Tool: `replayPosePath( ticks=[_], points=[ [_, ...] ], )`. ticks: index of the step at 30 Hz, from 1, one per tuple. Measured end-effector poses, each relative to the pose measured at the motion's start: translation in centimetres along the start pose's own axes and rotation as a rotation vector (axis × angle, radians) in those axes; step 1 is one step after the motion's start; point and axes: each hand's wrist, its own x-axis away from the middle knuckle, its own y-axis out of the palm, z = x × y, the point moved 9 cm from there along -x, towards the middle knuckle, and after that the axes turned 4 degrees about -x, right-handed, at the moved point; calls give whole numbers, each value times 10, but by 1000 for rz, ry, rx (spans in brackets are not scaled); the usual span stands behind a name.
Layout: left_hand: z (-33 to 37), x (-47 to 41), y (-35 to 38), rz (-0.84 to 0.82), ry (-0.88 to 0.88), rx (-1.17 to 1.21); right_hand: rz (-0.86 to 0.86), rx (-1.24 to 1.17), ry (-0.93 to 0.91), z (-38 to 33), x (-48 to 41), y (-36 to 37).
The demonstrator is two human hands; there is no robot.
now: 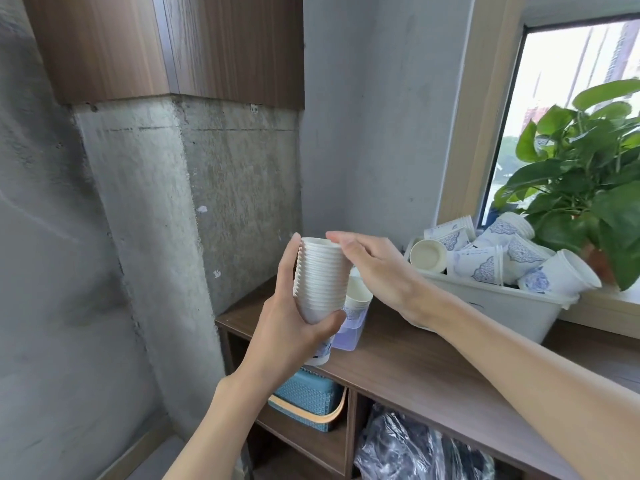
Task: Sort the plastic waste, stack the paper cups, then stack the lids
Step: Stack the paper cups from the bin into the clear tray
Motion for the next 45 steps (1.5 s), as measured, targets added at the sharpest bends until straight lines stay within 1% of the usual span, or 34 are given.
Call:
replayPosePath(
  ticks=[3, 5, 6, 8, 10, 11, 13, 19, 22, 24, 34, 40, 45],
  points=[
    [-4, 4, 5, -40, -2, -25, -69, 80, 14, 12, 4, 7],
    [-16, 8, 8, -66, -38, -40, -98, 138, 27, 24, 6, 10],
    [-24, 11, 9, -67, -61, -47, -80, 179, 15, 30, 8, 11],
    [-42, 17, 6, -49, -114, -54, 30, 243, -17, 43, 12, 5],
    [-58, 23, 4, -36, -153, -54, 129, 293, -7, 65, 17, -1],
    [-65, 26, 3, -38, -162, -58, 152, 336, 8, 78, 19, -3],
    [-76, 30, 4, -54, -174, -73, 165, 410, 47, 101, 19, -4],
    [-96, 30, 4, -57, -190, -108, 174, 434, 114, 130, 8, 4],
    [-101, 29, 6, -67, -190, -112, 185, 421, 148, 133, 4, 5],
    [-102, 28, 7, -74, -188, -111, 208, 409, 133, 132, 3, 5],
    [-93, 25, 17, -127, -164, -97, 320, 386, -43, 94, 8, -15],
    [-81, 24, 23, -153, -130, -98, 402, 215, -88, 62, 11, -38],
    [-70, 22, 25, -160, -102, -112, 342, 56, -124, 46, 9, -39]
  ],
)
